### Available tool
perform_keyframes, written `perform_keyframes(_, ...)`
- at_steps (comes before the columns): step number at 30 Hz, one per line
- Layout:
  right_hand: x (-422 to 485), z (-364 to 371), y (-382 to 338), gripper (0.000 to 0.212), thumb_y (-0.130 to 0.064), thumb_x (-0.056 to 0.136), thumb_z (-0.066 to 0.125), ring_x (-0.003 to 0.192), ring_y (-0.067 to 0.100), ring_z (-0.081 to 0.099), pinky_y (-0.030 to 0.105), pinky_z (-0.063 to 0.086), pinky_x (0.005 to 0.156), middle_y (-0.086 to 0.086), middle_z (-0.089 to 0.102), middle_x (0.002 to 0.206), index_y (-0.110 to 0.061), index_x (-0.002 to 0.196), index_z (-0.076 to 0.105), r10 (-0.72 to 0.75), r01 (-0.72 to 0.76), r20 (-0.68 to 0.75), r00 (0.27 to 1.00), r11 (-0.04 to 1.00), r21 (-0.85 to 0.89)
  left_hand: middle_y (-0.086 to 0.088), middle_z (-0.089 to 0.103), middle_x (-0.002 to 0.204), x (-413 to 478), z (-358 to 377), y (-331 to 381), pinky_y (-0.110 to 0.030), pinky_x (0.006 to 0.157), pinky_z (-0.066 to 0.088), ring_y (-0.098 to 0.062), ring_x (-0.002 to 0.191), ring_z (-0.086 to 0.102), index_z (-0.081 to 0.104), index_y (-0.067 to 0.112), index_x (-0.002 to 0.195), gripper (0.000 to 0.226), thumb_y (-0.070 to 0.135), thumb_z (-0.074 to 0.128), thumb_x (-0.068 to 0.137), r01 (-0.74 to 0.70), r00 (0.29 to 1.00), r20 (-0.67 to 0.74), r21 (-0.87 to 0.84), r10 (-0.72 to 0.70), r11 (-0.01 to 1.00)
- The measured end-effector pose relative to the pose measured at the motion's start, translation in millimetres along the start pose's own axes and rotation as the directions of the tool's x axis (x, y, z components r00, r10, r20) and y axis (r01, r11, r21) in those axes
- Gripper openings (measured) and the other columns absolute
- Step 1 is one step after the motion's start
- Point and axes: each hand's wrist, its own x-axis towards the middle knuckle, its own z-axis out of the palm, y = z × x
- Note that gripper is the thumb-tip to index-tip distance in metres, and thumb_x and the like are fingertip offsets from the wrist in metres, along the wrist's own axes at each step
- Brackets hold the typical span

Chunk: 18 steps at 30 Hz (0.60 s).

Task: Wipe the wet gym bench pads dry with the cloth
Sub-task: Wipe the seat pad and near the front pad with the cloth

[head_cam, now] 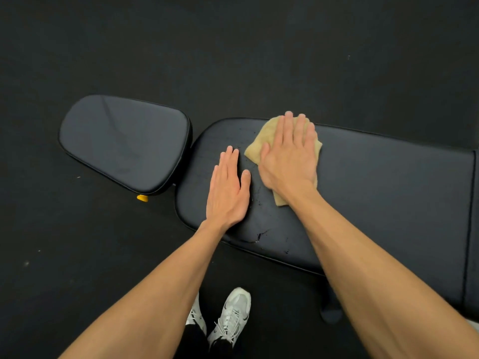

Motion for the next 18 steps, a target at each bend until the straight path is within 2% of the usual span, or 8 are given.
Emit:
perform_keyframes(4,-2,9,9,0.077,-0.044,0.111,0.01,0.171,0.037,0.007,0.054,0.007,0.138,0.017,0.01,0.183,0.0,0.174,0.009,-0.141,0.142,0.029,0.99,0.989,-0.032,0.01,0.009,0.182,2,-2,-2,-0.036,0.137,0.006,-0.006,0.168,0.001,0.018,0.021,0.174,0.061,0.035,0.034,0.117,0.007,1.0,0.001,-0.071,-0.007,0.997)
perform_keyframes(7,7,8,12,0.076,-0.044,0.111,0.016,0.168,0.041,0.016,0.056,0.01,0.137,0.019,0.018,0.182,0.002,0.173,0.015,-0.07,0.07,-0.001,0.998,0.996,-0.05,0.012,0.014,0.182,5,-10,-9,-0.034,0.137,0.011,-0.003,0.167,0.004,0.021,0.022,0.173,0.058,0.033,0.034,0.117,0.06,0.996,-0.05,-0.147,-0.068,0.987)
perform_keyframes(10,29,4,-15,0.076,-0.043,0.113,0.018,0.167,0.044,0.018,0.057,0.009,0.137,0.022,0.02,0.18,0.005,0.172,0.015,0.015,-0.015,0.002,1.0,0.998,-0.06,0.009,0.016,0.182,8,-19,-20,-0.035,0.137,0.01,-0.005,0.167,0.005,0.022,0.021,0.173,0.058,0.03,0.034,0.117,0.116,0.985,-0.105,-0.173,-0.136,0.978)
perform_keyframes(14,46,13,-61,0.076,-0.043,0.113,0.015,0.168,0.045,0.013,0.056,0.009,0.136,0.021,0.014,0.182,0.004,0.173,0.009,-0.119,0.122,0.047,0.992,0.991,-0.061,0.003,0.019,0.181,12,-24,-53,-0.04,0.137,0.01,-0.011,0.168,0.009,0.023,0.017,0.173,0.059,0.028,0.037,0.117,0.177,0.976,-0.102,-0.148,-0.193,0.973)
perform_keyframes(17,36,21,-45,0.076,-0.047,0.112,0.009,0.171,0.037,0.006,0.053,0.007,0.138,0.015,0.01,0.184,-0.003,0.175,0.01,-0.339,0.344,0.083,0.937,0.938,-0.041,0.005,0.019,0.181,4,-26,-63,-0.041,0.137,0.013,-0.01,0.168,0.01,0.025,0.018,0.172,0.058,0.028,0.039,0.117,0.158,0.981,-0.088,-0.128,-0.17,0.979)
perform_keyframes(18,36,20,-40,0.077,-0.048,0.11,0.007,0.171,0.034,0.007,0.053,0.007,0.138,0.012,0.012,0.184,-0.005,0.175,0.013,-0.37,0.374,0.085,0.925,0.927,-0.038,0.006,0.019,0.181,0,-28,-68,-0.04,0.137,0.013,-0.009,0.167,0.01,0.025,0.019,0.172,0.058,0.028,0.04,0.117,0.154,0.982,-0.09,-0.117,-0.165,0.981)
